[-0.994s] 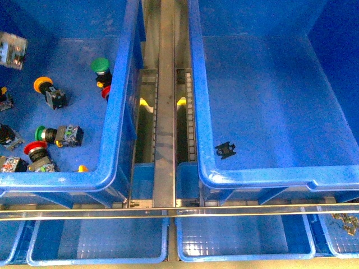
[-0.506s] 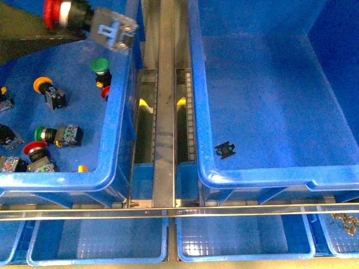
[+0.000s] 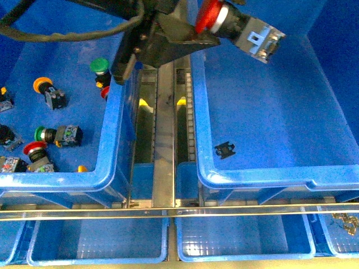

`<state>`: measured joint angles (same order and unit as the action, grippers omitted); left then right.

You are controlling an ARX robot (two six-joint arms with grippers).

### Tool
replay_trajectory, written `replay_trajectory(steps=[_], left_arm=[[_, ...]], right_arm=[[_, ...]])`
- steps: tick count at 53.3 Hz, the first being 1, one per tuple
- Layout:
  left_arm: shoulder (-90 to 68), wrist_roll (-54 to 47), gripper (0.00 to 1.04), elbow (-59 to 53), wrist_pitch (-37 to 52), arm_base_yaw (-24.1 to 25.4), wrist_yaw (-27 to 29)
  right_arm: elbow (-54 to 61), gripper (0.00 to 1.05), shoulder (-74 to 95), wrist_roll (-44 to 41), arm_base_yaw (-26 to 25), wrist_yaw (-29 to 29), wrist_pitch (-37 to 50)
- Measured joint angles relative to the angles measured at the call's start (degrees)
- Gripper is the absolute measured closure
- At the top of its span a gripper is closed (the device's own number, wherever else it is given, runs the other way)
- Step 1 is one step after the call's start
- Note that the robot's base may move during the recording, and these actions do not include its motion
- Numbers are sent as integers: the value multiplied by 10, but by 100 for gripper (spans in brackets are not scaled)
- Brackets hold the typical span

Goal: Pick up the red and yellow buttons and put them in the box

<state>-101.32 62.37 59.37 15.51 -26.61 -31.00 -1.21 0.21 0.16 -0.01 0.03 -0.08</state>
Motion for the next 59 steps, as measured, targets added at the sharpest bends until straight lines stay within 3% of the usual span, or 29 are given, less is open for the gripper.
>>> replay_trajectory(steps=[3,6,8,18,27,34,59], left_arm=[[-14,4,71,17,0,-15,8],[-26,5,71,33,-3,-24,13],[-28,5,71,37,-3,-27,15],[-34,5,71,47,-4,-38,23],[-35,6,71,47,-5,-37,27],[-35,10,71,47,-5,-39,27],[-45,13,71,57,-5,-47,32]], right_arm=[[-3,7,7,-8,2,8,-9],[-54,7,90,-67,32,66,-130],[-71,7,143,-99,48,73,-146],[-90,7,421,-261,120,46,73],[-125,7,600,-346,131,45,260],[-177,7,712,-379,131,49,349],[-262,7,841,-389,169,57,405]])
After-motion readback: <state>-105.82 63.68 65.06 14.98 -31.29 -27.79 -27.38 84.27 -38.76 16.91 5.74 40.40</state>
